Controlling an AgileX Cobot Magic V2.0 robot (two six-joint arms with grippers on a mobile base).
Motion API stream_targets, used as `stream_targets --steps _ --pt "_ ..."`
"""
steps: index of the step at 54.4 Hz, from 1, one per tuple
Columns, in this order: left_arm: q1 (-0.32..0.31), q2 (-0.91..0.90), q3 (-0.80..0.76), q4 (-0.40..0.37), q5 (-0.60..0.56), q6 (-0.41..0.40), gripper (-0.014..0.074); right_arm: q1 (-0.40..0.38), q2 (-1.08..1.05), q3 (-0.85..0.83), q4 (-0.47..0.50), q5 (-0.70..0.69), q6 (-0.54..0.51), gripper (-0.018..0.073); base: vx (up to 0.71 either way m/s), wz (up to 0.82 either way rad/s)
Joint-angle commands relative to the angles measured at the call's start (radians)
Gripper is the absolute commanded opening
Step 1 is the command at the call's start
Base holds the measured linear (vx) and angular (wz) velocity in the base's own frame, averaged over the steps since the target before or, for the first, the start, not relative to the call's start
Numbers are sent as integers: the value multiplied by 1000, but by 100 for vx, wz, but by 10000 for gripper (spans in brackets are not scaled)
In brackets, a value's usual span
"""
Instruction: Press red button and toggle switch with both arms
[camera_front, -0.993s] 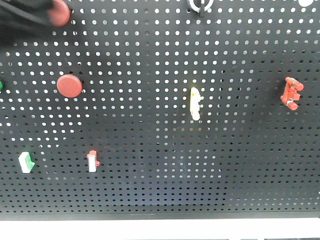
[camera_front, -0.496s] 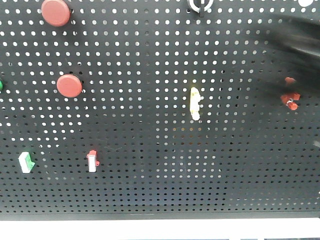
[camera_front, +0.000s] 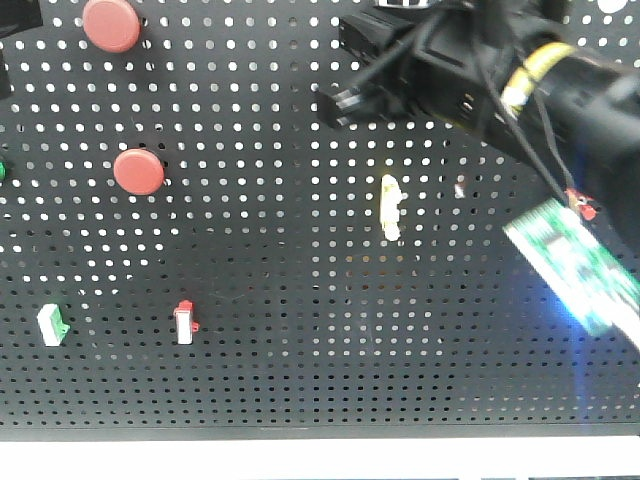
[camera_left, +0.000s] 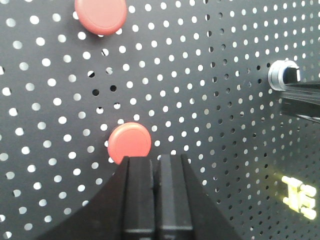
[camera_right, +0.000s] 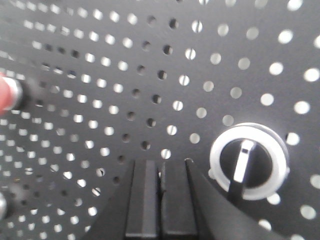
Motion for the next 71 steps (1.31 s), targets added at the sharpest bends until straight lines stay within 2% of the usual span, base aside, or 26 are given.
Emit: stream_targets --steps 1,8,23,37,41,49,57,71 --pt "-7 -17 -28 -4 -95 0 2 -3 -25 -47 -2 -50 0 0 0 0" --pt "-7 -17 -28 -4 -104 0 2 -15 -28 -48 -33 -20 -4 0 0 0" --pt "-7 -17 -28 -4 -104 7 2 -126 -46 -59 -25 -8 20 0 0 0" --pt "-7 -17 -28 -4 -109 7 2 -119 -68 -57 -9 -8 25 0 0 0" --pt "-7 -17 -28 -4 -105 7 2 -82 -104 -46 12 1 24 0 0 0" --pt "-7 -17 -28 -4 -103 7 2 -18 -214 54 -8 -1 16 0 0 0" --pt "-7 -17 -28 -5 -103 6 2 -23 -302 184 -17 -73 16 0 0 0" --pt "-7 -17 -28 -5 -95 6 2 -23 -307 215 -30 -79 17 0 0 0"
